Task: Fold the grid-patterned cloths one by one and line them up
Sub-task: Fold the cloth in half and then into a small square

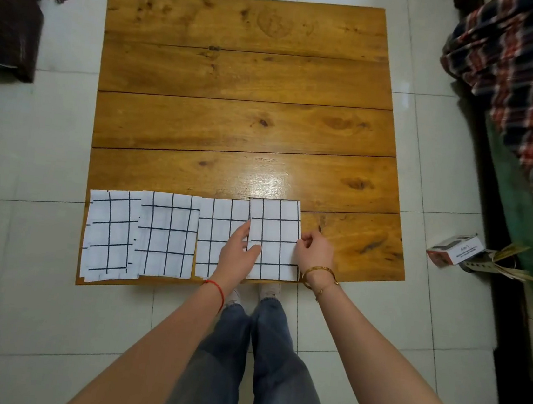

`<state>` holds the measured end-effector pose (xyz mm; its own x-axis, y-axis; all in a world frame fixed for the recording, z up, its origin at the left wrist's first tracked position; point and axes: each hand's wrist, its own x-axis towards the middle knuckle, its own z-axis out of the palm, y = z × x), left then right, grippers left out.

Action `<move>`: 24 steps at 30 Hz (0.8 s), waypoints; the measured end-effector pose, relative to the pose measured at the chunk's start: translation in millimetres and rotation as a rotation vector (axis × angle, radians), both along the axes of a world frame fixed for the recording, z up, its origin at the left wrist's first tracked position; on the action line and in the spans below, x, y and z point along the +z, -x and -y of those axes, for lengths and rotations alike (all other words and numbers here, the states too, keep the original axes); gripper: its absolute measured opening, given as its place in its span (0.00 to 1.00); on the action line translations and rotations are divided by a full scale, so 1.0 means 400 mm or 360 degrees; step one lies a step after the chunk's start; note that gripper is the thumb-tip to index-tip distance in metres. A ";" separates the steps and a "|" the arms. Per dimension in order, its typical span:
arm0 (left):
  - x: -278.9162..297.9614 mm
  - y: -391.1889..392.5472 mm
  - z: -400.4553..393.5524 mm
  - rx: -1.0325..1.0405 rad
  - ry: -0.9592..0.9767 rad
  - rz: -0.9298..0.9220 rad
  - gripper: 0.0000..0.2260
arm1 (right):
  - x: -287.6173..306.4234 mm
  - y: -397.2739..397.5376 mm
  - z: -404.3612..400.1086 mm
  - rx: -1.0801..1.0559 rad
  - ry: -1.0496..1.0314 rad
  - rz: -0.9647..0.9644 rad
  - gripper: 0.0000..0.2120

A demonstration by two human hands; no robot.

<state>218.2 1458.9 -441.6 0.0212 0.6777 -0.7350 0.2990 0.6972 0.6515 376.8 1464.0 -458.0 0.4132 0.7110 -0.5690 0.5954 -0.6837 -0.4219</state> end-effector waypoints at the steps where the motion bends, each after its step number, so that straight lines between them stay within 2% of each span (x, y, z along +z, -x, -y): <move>1: 0.000 0.000 0.002 -0.0007 0.0000 0.0008 0.27 | 0.001 -0.003 0.001 -0.0008 -0.0003 0.0015 0.08; 18: 0.008 -0.013 0.015 -0.0152 -0.0092 -0.0002 0.28 | -0.001 -0.013 -0.008 -0.0184 -0.0089 -0.0002 0.13; 24: 0.003 -0.029 0.011 -0.0203 -0.0087 -0.0053 0.27 | -0.001 -0.012 -0.004 -0.0148 -0.0122 0.0024 0.13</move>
